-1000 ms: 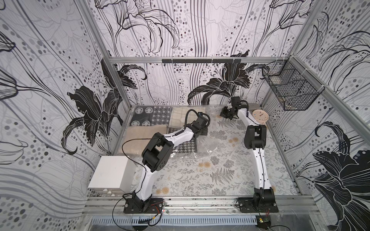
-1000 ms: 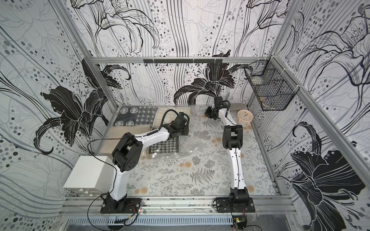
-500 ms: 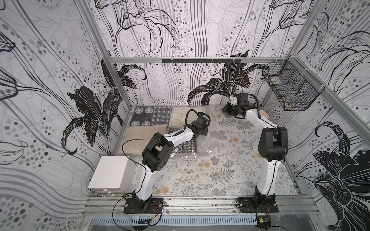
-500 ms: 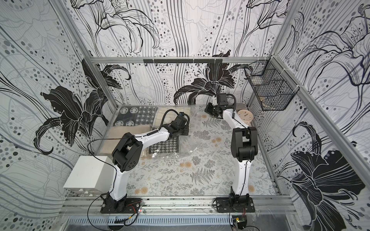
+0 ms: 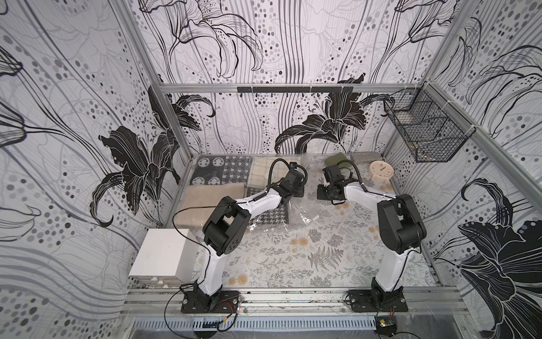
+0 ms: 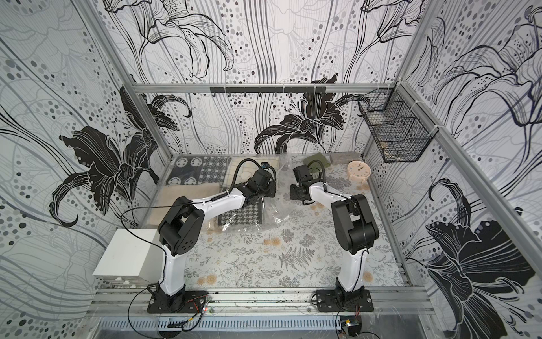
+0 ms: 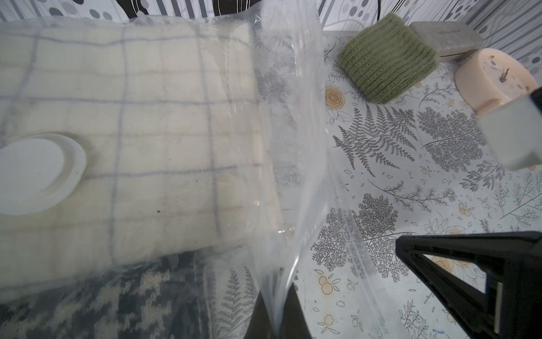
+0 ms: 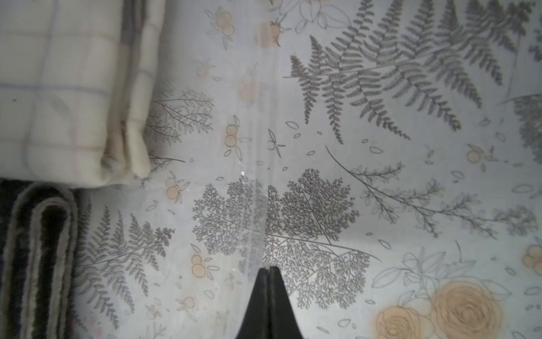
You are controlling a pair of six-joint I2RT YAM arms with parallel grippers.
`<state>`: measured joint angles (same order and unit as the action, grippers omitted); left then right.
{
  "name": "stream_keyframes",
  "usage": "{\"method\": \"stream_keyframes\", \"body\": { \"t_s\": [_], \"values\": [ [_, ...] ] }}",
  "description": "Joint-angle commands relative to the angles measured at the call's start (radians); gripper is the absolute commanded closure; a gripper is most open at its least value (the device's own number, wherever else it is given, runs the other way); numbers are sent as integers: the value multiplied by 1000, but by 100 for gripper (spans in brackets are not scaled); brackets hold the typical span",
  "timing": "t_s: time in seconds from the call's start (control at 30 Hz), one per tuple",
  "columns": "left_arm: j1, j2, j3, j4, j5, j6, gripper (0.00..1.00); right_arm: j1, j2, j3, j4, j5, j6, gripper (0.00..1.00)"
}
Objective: Take the scarf out of the vacuum bag
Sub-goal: Take out the scarf from the vacuum bag.
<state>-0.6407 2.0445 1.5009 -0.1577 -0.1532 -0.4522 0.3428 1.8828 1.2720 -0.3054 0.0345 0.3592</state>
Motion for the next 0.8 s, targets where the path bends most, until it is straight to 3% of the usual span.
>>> {"method": "stream_keyframes", "body": {
  "t_s": [0.0,0.2,0.3,0.77],
  "values": [
    [1,-41,-12,53,-16,22,100,-5,-56,-12,70,-96,54,100],
    [0,-67,-37,76,0,20,100,-62,5,23,101,-336,136,100],
    [0,-75,-40,82,6,26,100,-74,16,6,135,-382,162,99],
    [-9,-81,-41,98,9,33,100,-74,4,25,78,-290,128,88]
  ]
}}
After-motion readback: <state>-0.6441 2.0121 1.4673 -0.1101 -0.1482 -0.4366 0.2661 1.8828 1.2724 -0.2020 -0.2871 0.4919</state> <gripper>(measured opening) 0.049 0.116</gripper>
